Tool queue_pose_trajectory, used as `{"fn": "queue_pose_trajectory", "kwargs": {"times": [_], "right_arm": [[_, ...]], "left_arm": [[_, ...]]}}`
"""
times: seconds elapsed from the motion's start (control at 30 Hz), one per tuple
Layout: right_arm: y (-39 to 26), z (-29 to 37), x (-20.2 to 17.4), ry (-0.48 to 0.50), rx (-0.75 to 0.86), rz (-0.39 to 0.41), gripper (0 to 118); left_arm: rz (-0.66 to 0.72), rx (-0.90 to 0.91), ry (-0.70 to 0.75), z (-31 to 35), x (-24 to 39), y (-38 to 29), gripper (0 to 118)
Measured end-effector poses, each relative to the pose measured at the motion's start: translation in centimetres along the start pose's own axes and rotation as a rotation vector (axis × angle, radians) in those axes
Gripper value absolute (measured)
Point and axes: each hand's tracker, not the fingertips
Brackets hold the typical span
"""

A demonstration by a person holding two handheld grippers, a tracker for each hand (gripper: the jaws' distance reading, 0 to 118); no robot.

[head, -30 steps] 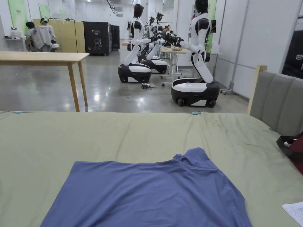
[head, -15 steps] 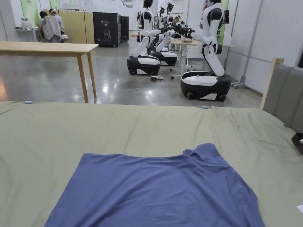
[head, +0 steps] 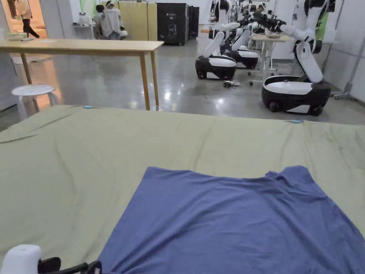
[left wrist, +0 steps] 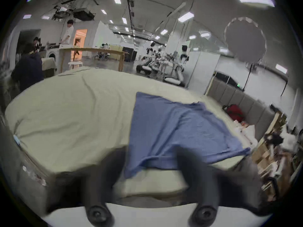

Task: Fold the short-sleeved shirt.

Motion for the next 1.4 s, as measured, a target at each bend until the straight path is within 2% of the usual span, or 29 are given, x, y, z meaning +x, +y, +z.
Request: {"fn": "queue_pose_trajectory", "kwargs": {"times": [0.03, 0.1, 0.2, 0.27, 0.3, 0.37, 0.47, 0.53, 0.6, 0.63, 0.7, 0.73, 0.9, 1.03, 1.1, 1.17, 1.2, 1.23, 1.27, 1.3, 1.37, 1.4], "right_arm": [[-0.3, -0.3, -0.4, 0.0, -0.007, 0.006, 0], [-0.6, -0.4, -0.1, 0.006, -0.017, 0.003, 0], [-0.8, -0.6, -0.6, -0.002, -0.04, 0.011, 0], [-1.0, -0.7, -0.5, -0.006, -0.049, -0.002, 0], [-0.9, -0.9, -0.7, -0.003, -0.052, -0.006, 0], [-0.9, -1.2, -0.8, -0.002, -0.059, -0.005, 0], [-0.9, -1.4, -1.3, -0.006, -0.072, 0.013, 0], [-1.0, -1.5, -1.5, 0.0, -0.08, 0.008, 0], [-0.8, -1.8, -1.5, 0.002, -0.087, 0.006, 0], [-0.9, -1.9, -1.7, -0.001, -0.091, 0.012, 0], [-0.9, -2.0, -1.9, -0.002, -0.099, 0.02, 0], [-0.8, -2.0, -2.0, 0.0, -0.102, 0.02, 0], [-0.1, -1.6, -2.4, -0.032, -0.109, 0.057, 0], [0.7, -2.9, -1.5, -0.162, -0.181, 0.116, 0], [0.4, -4.6, -0.3, -0.201, -0.215, 0.15, 0], [0.1, -6.3, 0.9, -0.212, -0.263, 0.138, 0], [-0.1, -7.1, 1.5, -0.222, -0.28, 0.132, 4], [-0.2, -8.0, 2.2, -0.235, -0.305, 0.138, 26], [-0.3, -8.6, 2.6, -0.252, -0.33, 0.156, 88], [-0.4, -9.2, 2.8, -0.256, -0.355, 0.188, 118], [-1.2, -10.6, 3.1, -0.28, -0.414, 0.228, 115], [-1.5, -10.7, 3.5, -0.244, -0.361, 0.21, 114]], "left_arm": [[-0.045, -0.087, 0.041, -1.8, -0.6, -0.2, 116], [-0.121, -0.102, 0.039, -3.1, 1.4, -0.7, 116], [-0.114, -0.207, 0.032, -5.4, 2.1, -1.6, 115], [-0.102, -0.229, -0.01, -6.0, -0.3, -2.0, 111], [-0.101, -0.229, -0.011, -6.3, -0.4, -2.2, 106], [-0.111, -0.243, 0.007, -7.0, -0.7, -2.7, 86], [-0.154, -0.213, 0.026, -6.7, -0.7, -3.0, 78], [-0.153, -0.2, 0.002, -6.0, 0.1, -3.2, 57], [-0.185, -0.158, 0.044, -5.4, 0.6, -3.2, 24], [-0.218, -0.145, 0.071, -5.4, 0.7, -3.1, 13], [-0.187, -0.15, 0.024, -5.3, 0.4, -2.8, 3], [-0.15, -0.161, 0.002, -5.4, 0.3, -2.7, 3], [-0.199, -0.135, 0.029, -4.6, 1.5, -2.1, 3], [-0.197, -0.124, 0.009, -4.1, 2.0, -1.4, 3], [-0.195, -0.124, 0.007, -4.1, 2.2, -1.3, 3], [-0.189, -0.124, -0.001, -3.9, 2.6, -1.2, 3], [-0.186, -0.125, -0.004, -3.8, 2.9, -1.2, 3], [-0.185, -0.125, -0.004, -3.7, 3.1, -1.3, 3], [-0.181, -0.128, -0.008, -3.6, 3.2, -1.4, 3], [-0.182, -0.13, -0.007, -3.6, 3.2, -1.3, 3], [-0.183, -0.134, -0.005, -3.4, 3.5, -1.4, 3], [-0.183, -0.137, -0.007, -3.3, 3.6, -1.4, 3]]}}
